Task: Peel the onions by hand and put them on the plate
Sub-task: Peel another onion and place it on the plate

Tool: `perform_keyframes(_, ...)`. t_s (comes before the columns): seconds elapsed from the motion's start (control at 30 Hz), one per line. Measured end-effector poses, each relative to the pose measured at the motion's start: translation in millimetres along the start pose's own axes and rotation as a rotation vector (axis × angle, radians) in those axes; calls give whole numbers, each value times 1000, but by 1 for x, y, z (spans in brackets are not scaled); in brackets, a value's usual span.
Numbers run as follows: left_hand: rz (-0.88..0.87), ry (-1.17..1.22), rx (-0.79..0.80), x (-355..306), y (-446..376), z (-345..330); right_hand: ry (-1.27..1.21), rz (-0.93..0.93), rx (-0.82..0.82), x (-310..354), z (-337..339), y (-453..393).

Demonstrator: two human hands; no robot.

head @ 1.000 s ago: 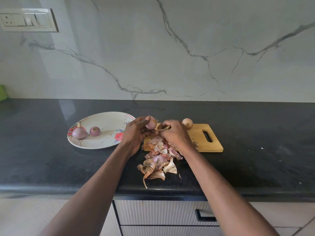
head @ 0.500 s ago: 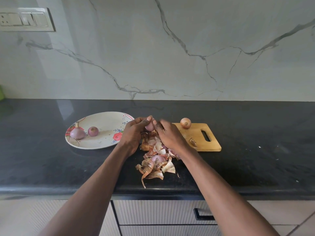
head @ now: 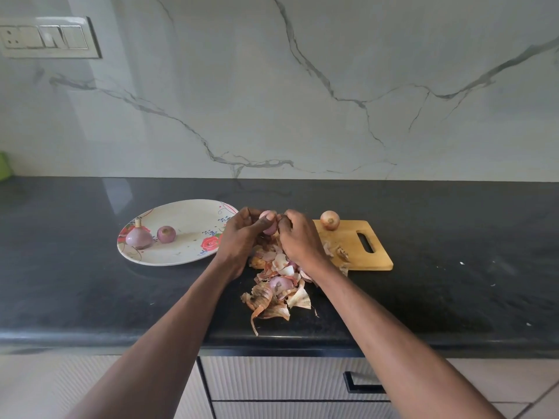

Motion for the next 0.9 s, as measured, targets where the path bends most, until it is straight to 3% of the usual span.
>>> perform_keyframes(0.17,-17,-81,-92,1,-2,8,-28,58,-93,3,6,3)
perform_keyframes(0.37,-4,-114,-122,0,-3,14,-143,54,-3,8,5,3)
perform_keyframes(0.6,33,-90,-150,-2,2,10,-485,-154,20,-13,5,3)
perform_keyframes(0.9,27,-132,-108,2,-1,11,-187,-57,19,-5,8,3)
Point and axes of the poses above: each hand's wrist, its own y-axis away from the middle knuckle, its own z-axis out of the back of the hand, x = y × z, the point moved 10 cm from there along -y, towards the middle knuckle, and after that the axes turned 4 degrees about z, right-handed, at the moved point
